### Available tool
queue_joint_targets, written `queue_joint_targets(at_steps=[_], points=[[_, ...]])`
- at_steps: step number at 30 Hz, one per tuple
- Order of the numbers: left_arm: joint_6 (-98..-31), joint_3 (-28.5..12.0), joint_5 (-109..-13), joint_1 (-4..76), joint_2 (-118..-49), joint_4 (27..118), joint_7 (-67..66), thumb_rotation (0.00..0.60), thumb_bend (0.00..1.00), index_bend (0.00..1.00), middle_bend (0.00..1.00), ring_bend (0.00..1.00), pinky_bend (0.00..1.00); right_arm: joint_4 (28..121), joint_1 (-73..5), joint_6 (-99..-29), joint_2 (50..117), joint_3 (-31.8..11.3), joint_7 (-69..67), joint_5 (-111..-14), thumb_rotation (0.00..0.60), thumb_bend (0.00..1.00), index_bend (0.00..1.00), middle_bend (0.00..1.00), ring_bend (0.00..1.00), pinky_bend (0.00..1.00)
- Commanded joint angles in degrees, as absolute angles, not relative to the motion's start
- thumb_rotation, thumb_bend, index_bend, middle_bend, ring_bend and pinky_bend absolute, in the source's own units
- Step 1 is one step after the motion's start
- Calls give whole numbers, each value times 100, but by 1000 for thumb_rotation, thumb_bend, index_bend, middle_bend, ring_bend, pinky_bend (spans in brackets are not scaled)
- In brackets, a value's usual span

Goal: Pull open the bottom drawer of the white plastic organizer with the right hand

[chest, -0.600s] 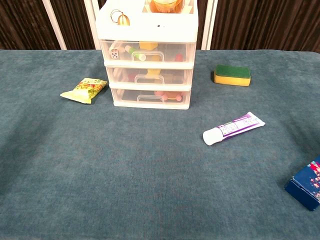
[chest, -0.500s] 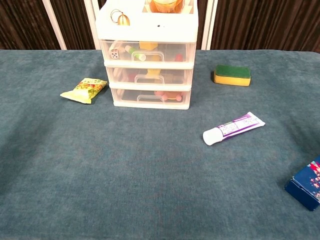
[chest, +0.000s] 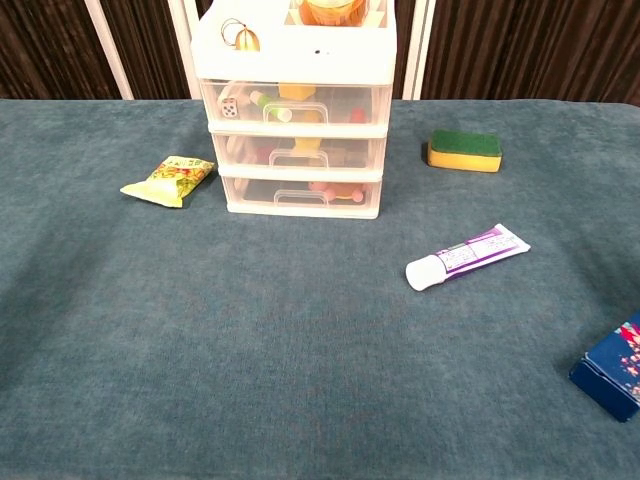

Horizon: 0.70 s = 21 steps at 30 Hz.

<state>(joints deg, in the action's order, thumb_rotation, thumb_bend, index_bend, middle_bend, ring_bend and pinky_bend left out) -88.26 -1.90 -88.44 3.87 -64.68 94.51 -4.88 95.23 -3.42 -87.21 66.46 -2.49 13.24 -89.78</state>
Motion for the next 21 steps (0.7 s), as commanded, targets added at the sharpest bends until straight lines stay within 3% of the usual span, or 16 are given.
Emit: queue_joint_targets(at_steps=[1, 8, 12, 15, 18, 21], points=[[-8827, -187, -8846, 384, -6467, 9448, -486, 600, 438, 31, 7, 0, 0, 9538, -336, -8735, 6636, -247, 1304, -8985, 600, 109, 35, 44, 164, 181], [-8818, -182, -8855, 389, -6476, 9442, -497, 600, 438, 31, 7, 0, 0, 9488, -365, -8695, 6657, -258, 1124, -8983, 600, 115, 35, 52, 172, 181], [-8799, -180, -8845, 394, -6486, 9454, -503, 600, 438, 31, 7, 0, 0, 9290, -459, -8556, 6704, -268, 516, -8990, 600, 124, 35, 77, 229, 187], [-8780, -169, -8854, 400, -6489, 9469, -512, 600, 438, 31, 7, 0, 0, 9092, -586, -8246, 6702, -237, -217, -8927, 600, 135, 35, 154, 327, 342], [-8787, -179, -8843, 399, -6490, 9491, -495, 600, 438, 31, 7, 0, 0, 9024, -720, -8029, 6733, -159, -1090, -9058, 600, 175, 38, 279, 467, 566], [-8779, -192, -8815, 400, -6479, 9490, -466, 600, 438, 31, 7, 0, 0, 9073, -856, -7794, 6740, -42, -1816, -9216, 600, 216, 38, 379, 579, 687]])
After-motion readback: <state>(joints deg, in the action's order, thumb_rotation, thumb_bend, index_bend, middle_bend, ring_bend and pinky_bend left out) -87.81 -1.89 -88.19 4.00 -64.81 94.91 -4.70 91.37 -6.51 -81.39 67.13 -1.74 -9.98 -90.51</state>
